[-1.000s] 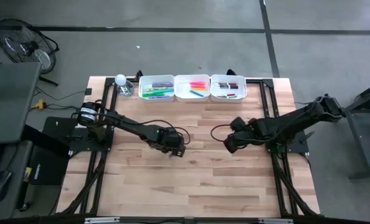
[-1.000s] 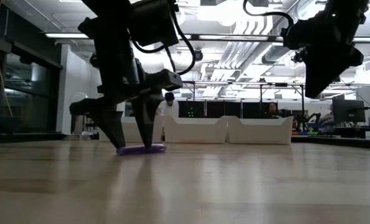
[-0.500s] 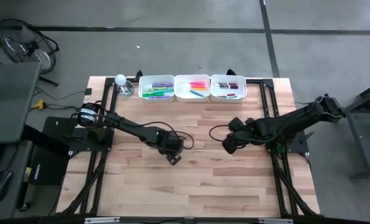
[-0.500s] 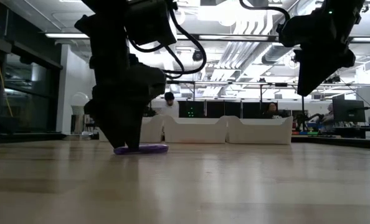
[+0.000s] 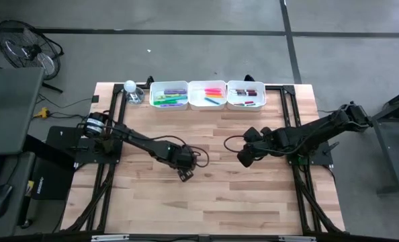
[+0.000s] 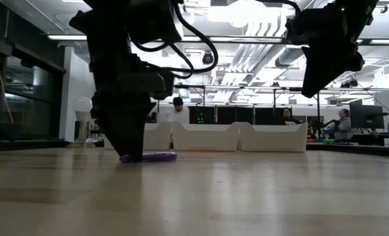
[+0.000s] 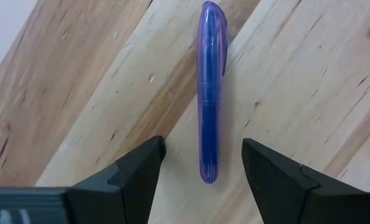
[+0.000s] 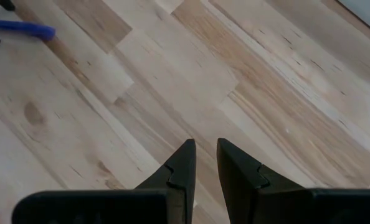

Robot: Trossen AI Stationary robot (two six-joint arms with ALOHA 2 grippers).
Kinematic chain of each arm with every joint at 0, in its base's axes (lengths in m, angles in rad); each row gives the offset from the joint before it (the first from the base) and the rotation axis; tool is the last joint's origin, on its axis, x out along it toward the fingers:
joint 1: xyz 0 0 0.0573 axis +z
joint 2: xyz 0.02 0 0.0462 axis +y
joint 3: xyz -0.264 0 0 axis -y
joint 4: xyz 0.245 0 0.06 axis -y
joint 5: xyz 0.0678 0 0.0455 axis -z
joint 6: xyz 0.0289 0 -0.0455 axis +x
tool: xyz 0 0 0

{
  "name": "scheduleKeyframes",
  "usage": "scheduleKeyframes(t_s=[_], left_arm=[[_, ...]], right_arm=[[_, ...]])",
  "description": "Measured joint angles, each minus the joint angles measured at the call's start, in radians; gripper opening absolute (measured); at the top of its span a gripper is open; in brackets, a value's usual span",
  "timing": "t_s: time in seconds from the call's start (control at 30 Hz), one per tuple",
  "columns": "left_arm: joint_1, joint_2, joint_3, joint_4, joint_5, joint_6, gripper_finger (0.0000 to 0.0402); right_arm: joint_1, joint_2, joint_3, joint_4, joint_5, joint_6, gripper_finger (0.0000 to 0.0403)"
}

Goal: Pick & Place Markers
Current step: Put the violet pen into the middle white bin

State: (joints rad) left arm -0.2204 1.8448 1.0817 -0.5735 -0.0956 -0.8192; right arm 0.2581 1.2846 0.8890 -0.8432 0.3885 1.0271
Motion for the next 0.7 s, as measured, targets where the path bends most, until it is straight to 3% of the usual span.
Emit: scheduleKeyframes(t_s=[0.5, 0.7], left_arm=[[-0.064, 0.056, 0.0, 0.027, -0.124, -0.025, 0.0222], [-0.071, 0.057, 0.0, 0.051, -0.142, -0.015, 0.0175]], right_arm=[[0.0, 0.0, 0.0, 0.003, 0.011, -0.03, 0.0055], [0.0, 0.0, 0.0, 0.003, 0.006, -0.041, 0.0055]])
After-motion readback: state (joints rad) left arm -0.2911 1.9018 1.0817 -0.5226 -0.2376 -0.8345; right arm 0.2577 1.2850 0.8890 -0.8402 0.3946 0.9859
